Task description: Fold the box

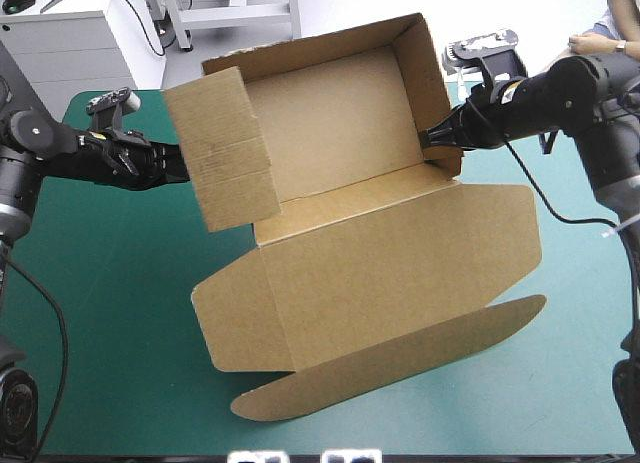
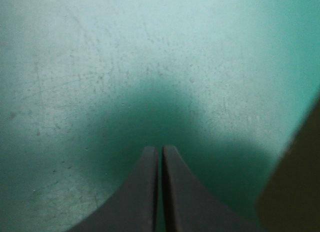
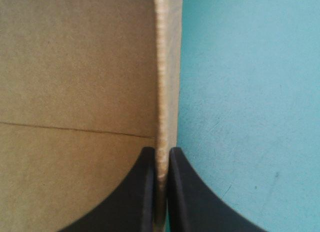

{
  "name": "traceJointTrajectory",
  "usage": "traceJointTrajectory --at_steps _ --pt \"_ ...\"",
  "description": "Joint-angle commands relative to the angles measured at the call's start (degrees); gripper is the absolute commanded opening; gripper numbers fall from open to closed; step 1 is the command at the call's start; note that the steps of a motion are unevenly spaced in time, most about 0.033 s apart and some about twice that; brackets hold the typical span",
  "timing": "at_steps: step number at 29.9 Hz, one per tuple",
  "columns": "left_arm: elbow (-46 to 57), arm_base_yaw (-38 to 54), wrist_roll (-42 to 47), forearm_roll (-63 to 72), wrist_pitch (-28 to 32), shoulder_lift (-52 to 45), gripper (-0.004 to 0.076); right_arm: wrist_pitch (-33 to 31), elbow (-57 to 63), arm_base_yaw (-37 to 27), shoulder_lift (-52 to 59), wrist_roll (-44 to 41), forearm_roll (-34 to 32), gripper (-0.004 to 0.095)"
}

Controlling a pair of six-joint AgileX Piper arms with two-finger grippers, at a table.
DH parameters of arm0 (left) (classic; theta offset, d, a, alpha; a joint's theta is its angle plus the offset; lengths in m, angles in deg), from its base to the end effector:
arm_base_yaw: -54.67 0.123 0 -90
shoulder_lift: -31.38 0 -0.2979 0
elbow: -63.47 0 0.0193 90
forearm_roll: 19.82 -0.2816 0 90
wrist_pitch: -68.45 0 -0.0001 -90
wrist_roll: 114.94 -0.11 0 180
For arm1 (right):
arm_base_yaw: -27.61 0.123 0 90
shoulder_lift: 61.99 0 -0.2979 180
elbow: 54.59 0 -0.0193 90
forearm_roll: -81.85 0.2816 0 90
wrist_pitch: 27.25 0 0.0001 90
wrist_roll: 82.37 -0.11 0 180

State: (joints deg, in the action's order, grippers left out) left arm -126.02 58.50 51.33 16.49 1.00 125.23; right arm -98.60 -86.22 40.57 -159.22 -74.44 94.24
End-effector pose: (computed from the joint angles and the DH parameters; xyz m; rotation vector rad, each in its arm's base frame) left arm 0.3515 -0.0368 0.3897 0.0910 2.4778 -0.7235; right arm 0.3458 0.1025 0.4742 -0.4460 2.3424 0.3189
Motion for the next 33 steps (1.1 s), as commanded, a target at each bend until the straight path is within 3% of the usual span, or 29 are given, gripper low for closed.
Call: traceJointTrajectory --at_steps 1,17,33 --pt "-1.53 -0.05 -0.12 5.96 1.43 -4.31 0.0014 3.61 -1.76 -0.32 -0.37 -1.42 1.42 -0.0018" --pt "-1.53 -0.16 -0.12 13.94 0.65 -4.98 0.0008 3.95 -1.76 -0.32 -2.52 -1.69 1.42 -0.0018" --pt "-1.53 -7.07 0.30 12.98 1.95 -5.12 -0.0008 3.12 -1.76 -0.32 -3.12 -1.59 1.42 -0.0017"
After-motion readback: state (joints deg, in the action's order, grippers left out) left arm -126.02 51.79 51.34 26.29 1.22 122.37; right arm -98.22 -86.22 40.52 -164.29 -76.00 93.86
